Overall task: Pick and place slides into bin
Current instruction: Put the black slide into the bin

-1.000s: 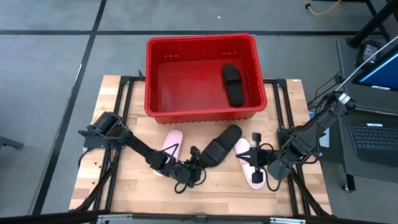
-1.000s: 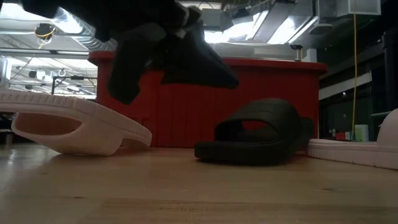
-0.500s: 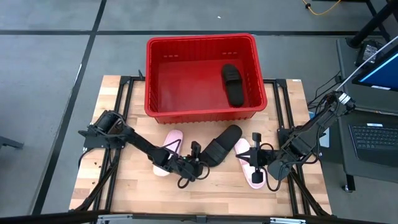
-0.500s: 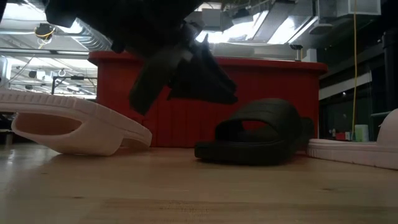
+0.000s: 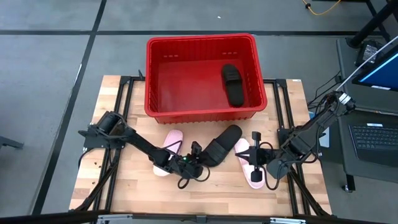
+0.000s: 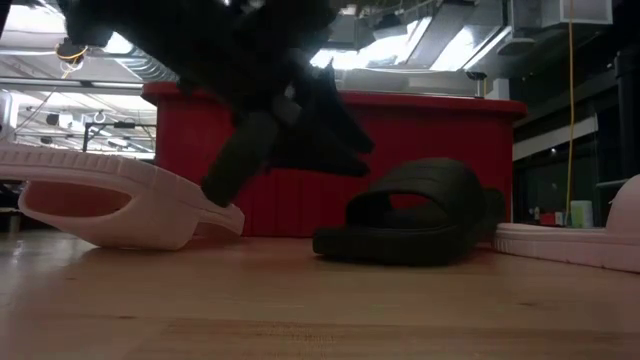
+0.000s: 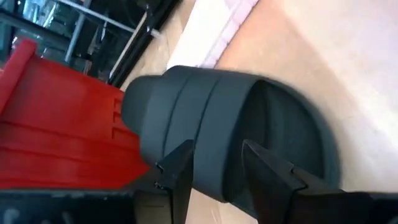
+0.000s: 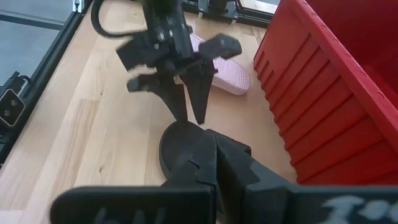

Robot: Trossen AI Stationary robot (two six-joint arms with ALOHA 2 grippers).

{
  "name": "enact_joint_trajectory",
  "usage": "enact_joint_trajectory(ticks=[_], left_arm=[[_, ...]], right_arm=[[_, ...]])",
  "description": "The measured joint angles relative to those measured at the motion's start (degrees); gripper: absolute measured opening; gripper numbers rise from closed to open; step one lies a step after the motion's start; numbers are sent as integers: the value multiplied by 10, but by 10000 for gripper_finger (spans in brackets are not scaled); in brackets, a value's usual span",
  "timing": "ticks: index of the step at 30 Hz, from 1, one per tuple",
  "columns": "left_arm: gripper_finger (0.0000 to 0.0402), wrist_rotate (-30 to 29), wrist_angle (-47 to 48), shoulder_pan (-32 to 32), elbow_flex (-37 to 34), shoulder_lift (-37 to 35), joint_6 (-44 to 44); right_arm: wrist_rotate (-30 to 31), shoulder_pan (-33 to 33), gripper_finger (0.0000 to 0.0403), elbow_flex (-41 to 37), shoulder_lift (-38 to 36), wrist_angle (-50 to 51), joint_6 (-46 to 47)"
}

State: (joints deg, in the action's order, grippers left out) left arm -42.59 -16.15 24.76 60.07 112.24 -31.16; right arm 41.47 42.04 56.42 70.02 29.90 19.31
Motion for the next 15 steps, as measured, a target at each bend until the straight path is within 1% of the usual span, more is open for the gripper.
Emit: enact_joint_trajectory(ticks=[2,4,8,10,12,15], left_arm=[[130,-8,-5,-4,0,16,-2],[130,-31,-16,-6,0,33,-24],[132,-111,-61,-6,0,63,-87],[132,-141,-90,-6,0,72,-102],[132,-140,-98,-7,0,74,-103],[132,-122,-100,-9,0,74,-79]], right_arm=[[0,0,6,0,0,2,-1],[0,0,6,0,0,2,0],[0,0,6,0,0,3,0],[0,0,6,0,0,2,0],[0,0,6,0,0,3,1],[0,0,6,0,0,3,1]])
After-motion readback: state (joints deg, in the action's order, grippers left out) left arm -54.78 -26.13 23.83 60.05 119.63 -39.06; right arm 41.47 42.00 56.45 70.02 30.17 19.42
